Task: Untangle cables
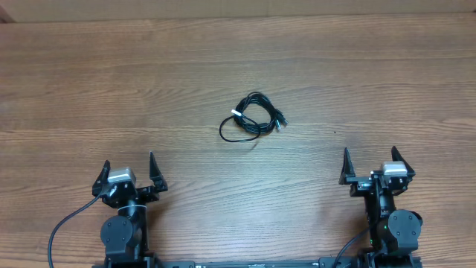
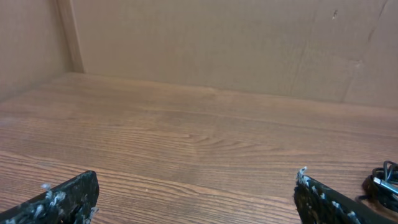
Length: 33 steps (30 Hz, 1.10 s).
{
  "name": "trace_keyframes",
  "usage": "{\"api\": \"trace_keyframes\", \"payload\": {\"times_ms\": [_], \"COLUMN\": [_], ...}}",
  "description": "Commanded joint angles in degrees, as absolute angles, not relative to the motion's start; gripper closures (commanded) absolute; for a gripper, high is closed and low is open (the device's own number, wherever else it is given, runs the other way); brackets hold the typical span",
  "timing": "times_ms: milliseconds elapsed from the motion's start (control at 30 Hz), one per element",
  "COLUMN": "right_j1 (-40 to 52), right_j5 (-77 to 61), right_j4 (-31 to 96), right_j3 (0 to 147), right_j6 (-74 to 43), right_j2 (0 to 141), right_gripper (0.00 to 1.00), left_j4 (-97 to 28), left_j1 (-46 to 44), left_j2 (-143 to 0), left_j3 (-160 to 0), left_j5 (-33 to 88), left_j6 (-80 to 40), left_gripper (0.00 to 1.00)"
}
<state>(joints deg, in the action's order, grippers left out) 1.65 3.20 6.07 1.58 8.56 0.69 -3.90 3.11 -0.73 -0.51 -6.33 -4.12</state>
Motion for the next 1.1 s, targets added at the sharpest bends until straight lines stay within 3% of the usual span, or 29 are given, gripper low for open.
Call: {"api": "trace_keyframes", "payload": {"times_ms": [0,400,600,933,1067], "right_j1": [2.04,2.04,2.15,2.15,2.15], "right_j5": [3.36,2.81,-20.21,-21.78,-17.61], "right_j4": [5.80,5.65,4.54,8.14,17.39], "right_j3": [1.13,1.13,1.13,2.66,11.64], "right_j6": [7.90,7.75,-16.12,-16.29,-16.08], "right_j2": [0.16,0.16,0.27,2.00,9.15], "right_gripper": [0.00,0.00,0.00,0.00,0.00], "left_j4": [-3.79,-3.79,-3.79,-3.05,-7.49], "left_j1": [3.36,3.36,3.36,3.31,3.03], "left_j2": [-0.25,-0.25,-0.25,-0.82,-4.34], "left_j3": [-0.27,-0.27,-0.27,-0.62,-6.98], "left_j5": [-7.46,-7.46,-7.46,-1.06,3.62], "left_j6": [-3.20,-3.20,-3.18,-6.68,-17.34], "left_gripper": [0.00,0.00,0.00,0.00,0.00]}}
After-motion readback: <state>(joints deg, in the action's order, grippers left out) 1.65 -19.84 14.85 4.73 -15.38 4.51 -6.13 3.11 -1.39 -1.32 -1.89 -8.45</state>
